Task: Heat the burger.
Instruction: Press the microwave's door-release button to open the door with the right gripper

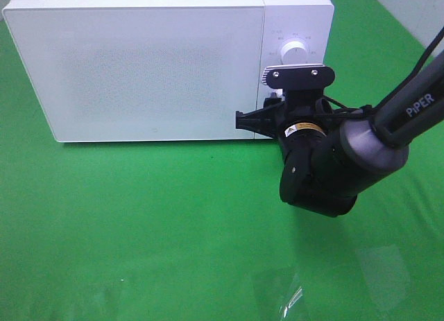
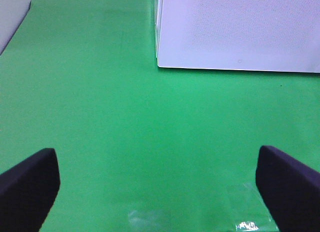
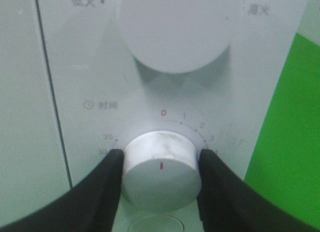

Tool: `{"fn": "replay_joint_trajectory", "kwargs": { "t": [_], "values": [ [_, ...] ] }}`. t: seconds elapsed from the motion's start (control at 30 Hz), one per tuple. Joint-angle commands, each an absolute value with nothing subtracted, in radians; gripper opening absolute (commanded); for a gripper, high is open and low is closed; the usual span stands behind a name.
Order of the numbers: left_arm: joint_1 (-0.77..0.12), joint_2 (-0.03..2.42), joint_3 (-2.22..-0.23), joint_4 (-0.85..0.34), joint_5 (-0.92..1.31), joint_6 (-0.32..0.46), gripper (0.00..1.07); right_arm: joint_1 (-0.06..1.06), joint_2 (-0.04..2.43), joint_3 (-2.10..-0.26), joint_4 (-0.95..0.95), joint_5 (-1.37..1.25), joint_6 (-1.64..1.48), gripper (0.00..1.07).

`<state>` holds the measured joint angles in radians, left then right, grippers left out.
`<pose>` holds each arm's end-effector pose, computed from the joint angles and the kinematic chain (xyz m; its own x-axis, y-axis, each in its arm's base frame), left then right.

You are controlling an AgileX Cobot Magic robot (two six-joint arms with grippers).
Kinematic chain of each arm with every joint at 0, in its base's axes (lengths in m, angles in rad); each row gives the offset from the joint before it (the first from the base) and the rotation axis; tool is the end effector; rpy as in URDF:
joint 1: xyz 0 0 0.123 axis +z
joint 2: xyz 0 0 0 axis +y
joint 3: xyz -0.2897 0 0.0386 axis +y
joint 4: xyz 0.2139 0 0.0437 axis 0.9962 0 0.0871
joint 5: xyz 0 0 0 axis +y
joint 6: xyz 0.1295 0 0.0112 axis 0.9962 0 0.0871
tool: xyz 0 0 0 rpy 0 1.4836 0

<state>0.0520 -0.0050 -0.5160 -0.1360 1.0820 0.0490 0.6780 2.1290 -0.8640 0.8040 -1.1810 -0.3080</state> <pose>-0.0103 -0.0161 0.2460 -0.4530 -0.0387 -0.8907 0.0481 0.9965 -0.0677 0.3567 0.1761 0.1437 -0.1066 -0.0211 -0.9941 0.0531 0.9982 -0.0268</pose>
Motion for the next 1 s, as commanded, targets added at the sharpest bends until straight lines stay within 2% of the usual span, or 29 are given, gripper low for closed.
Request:
{"fn": "replay_joint_trajectory", "kwargs": {
  "t": [0.03, 0.07, 0.1, 0.13, 0.23, 0.3, 0.33, 0.37, 0.53, 1.0],
  "values": [
    [0.052, -0.020, -0.515, -0.137, 1.070, 0.048, 1.00, 0.665, 2.109, -0.884, 0.751, -1.319, 0.034, 0.00],
    [0.052, -0.020, -0.515, -0.137, 1.070, 0.048, 1.00, 0.665, 2.109, -0.884, 0.716, -1.316, 0.264, 0.00],
    [0.052, -0.020, -0.515, -0.137, 1.070, 0.048, 1.00, 0.665, 2.109, -0.884, 0.716, -1.316, 0.264, 0.00],
    [0.052, -0.020, -0.515, -0.137, 1.070, 0.048, 1.00, 0.664, 2.109, -0.884, 0.694, -1.315, 0.465, 0.00],
    [0.052, -0.020, -0.515, -0.137, 1.070, 0.048, 1.00, 0.664, 2.109, -0.884, 0.690, -1.316, 0.572, 0.00],
    [0.052, -0.020, -0.515, -0.137, 1.070, 0.048, 1.00, 0.664, 2.109, -0.884, 0.689, -1.316, 0.984, 0.00],
    [0.052, -0.020, -0.515, -0.137, 1.070, 0.048, 1.00, 0.664, 2.109, -0.884, 0.689, -1.316, 0.984, 0.00],
    [0.052, -0.020, -0.515, -0.137, 1.070, 0.048, 1.00, 0.664, 2.109, -0.884, 0.691, -1.311, 1.163, 0.00],
    [0.052, -0.020, -0.515, -0.137, 1.070, 0.048, 1.00, 0.664, 2.109, -0.884, 0.715, -1.292, 1.350, 0.00],
    [0.052, -0.020, -0.515, -0.137, 1.070, 0.048, 1.00, 0.664, 2.109, -0.884, 0.716, -1.296, 1.306, 0.01]
  ]
}}
